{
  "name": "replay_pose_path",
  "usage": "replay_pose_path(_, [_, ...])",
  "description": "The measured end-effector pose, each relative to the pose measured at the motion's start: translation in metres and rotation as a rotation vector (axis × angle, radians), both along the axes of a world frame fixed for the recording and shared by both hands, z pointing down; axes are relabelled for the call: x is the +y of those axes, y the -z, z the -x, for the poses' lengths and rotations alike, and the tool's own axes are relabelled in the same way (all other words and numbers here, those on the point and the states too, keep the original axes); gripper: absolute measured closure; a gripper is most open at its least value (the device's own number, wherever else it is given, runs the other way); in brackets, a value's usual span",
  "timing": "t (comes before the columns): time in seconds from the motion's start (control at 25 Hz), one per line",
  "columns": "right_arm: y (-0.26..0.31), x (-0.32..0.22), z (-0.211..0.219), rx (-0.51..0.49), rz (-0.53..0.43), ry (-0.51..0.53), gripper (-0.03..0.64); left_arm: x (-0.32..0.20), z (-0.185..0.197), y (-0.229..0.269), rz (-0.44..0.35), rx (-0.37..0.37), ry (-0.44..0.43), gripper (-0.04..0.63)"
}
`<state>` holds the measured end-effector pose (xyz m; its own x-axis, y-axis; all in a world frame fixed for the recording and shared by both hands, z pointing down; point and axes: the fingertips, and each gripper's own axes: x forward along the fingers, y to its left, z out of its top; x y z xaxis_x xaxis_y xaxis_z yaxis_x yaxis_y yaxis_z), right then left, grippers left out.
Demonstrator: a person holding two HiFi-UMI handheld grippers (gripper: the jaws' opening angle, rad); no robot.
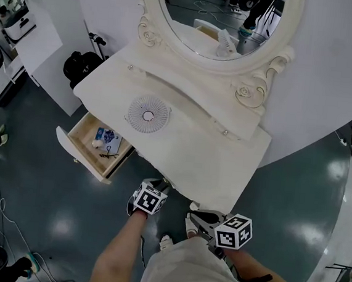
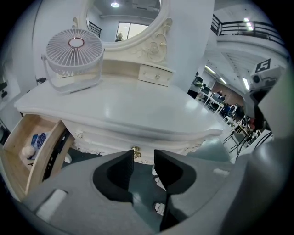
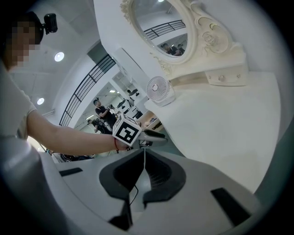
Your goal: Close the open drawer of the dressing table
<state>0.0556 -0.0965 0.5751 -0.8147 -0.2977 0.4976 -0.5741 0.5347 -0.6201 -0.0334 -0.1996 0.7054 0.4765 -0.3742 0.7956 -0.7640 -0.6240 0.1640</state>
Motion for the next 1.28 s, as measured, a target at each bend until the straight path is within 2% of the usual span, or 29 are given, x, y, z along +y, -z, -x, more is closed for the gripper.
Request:
replay_pose_path(0.4, [0.012,0.018,0.002,-0.013,-0.012,-0.018,0.598,0.025,-0.007,0.039,-0.041,0.054,0.024,0.460])
replay_pose_path(0.96, [0.028,0.040,0.002,-0.039,-0.037,-0.049,0.598,0.070,-0.009,0.084,-0.106,0.111,0.060,0.528])
replay_pose_path(1.28, [0.042,0.048,0.007,-0.056,-0.056,-0.057,0.598,0.101,-0.023,0.111,-0.140,0.142,0.022,0.558])
